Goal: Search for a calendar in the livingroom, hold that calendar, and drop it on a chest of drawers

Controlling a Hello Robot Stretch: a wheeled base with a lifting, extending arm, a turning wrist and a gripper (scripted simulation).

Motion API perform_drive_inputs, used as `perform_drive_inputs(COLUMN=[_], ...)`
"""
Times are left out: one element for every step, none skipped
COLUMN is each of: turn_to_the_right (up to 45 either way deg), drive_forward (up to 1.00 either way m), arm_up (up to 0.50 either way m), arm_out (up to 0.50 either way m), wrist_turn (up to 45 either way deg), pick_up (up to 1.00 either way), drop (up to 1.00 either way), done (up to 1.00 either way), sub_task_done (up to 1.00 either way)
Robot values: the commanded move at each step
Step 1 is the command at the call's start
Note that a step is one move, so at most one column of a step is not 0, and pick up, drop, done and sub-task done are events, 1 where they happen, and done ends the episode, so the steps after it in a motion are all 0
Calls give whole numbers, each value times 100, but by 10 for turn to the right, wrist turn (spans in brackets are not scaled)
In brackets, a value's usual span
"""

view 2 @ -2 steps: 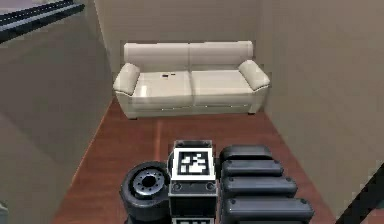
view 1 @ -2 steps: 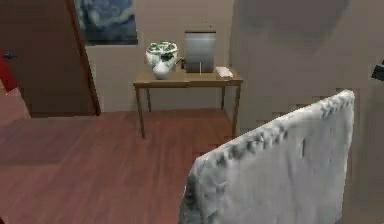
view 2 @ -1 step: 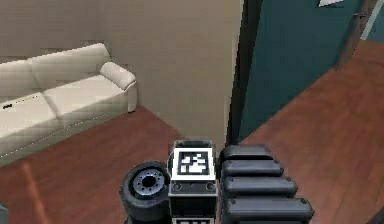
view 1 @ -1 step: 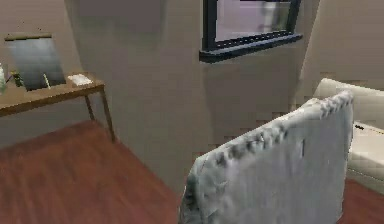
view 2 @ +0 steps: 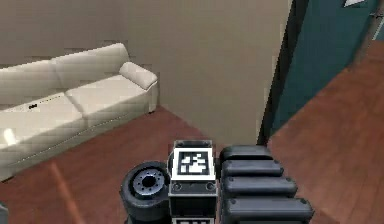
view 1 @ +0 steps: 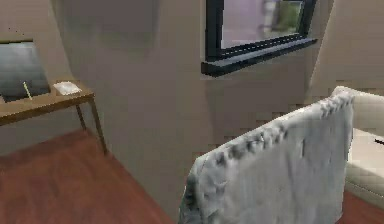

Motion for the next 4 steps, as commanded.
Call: perform_drive_inputs(turn_to_the_right=[-450,-270,-30,0], drive_forward=[0,0,0,100], arm_up=[0,0,0,0], arm_out=[0,0,0,0], wrist_turn=[0,0,0,0], pick_up=[0,0,0,0], drop=[0,0,0,0], done=[0,0,0,0], sub_task_done=[0,0,0,0])
